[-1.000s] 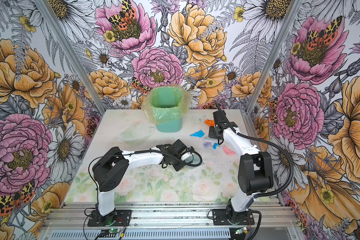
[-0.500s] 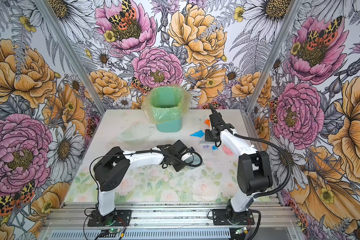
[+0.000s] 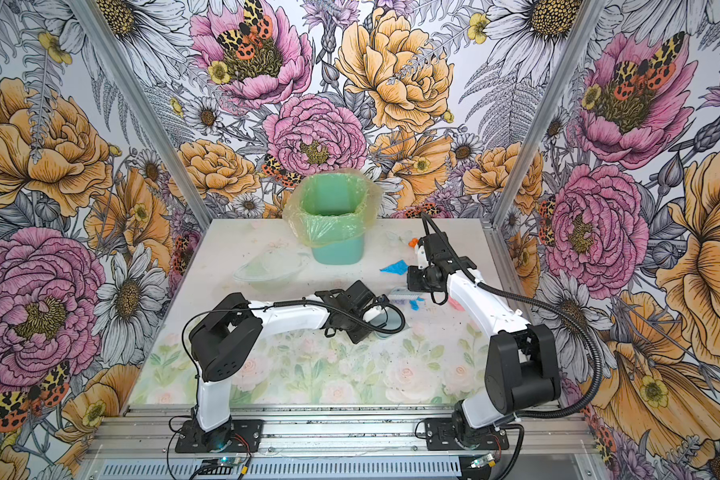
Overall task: Sweep away the paper scraps from the table
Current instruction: 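Sweep the purple and small blue scraps into the dustpan with the brush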
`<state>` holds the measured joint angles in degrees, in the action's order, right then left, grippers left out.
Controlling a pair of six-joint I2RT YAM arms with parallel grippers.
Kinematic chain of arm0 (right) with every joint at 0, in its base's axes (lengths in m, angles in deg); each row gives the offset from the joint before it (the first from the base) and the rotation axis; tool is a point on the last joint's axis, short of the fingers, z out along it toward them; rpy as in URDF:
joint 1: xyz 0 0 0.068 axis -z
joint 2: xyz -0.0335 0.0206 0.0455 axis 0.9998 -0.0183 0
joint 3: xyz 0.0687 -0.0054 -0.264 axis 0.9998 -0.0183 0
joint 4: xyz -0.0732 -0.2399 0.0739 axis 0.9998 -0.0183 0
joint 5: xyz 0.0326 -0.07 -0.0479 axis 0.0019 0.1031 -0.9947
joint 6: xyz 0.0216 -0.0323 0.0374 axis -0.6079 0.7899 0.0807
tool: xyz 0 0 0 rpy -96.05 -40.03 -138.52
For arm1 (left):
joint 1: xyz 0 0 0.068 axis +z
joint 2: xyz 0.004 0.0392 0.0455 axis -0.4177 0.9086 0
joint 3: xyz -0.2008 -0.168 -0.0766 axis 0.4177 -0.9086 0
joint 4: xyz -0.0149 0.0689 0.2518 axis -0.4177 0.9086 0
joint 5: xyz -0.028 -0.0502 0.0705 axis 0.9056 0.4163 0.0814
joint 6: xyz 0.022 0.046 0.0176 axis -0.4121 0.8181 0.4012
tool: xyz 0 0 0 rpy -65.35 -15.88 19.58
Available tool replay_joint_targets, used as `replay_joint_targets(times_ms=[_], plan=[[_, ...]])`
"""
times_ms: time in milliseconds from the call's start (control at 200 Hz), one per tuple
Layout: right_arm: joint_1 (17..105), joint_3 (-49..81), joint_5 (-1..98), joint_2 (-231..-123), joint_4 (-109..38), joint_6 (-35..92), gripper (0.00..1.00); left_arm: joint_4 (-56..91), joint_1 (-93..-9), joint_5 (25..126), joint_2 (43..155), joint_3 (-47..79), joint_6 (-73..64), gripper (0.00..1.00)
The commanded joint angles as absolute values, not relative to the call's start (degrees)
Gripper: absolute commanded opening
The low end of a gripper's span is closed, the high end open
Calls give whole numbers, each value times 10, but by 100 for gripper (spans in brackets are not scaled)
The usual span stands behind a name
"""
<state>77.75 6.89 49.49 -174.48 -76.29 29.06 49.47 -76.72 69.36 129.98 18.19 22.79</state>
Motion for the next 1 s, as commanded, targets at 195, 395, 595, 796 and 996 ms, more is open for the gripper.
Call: replay_joint_targets(times_ms=[195,395,595,796,996], plan=[[803,92,393,-1730,-762,245,0,487,-772,701,1304,188,225,0],[800,95,314,-1767,-758,170,0,486,-772,697,1303,184,222,0],[783,93,316,-1794,-759,131,0,483,-771,696,1305,183,218,0],[773,63,404,-1780,-761,131,0,482,-771,690,1307,181,220,0],[771,28,473,-1725,-772,132,0,481,-768,688,1304,178,219,0]])
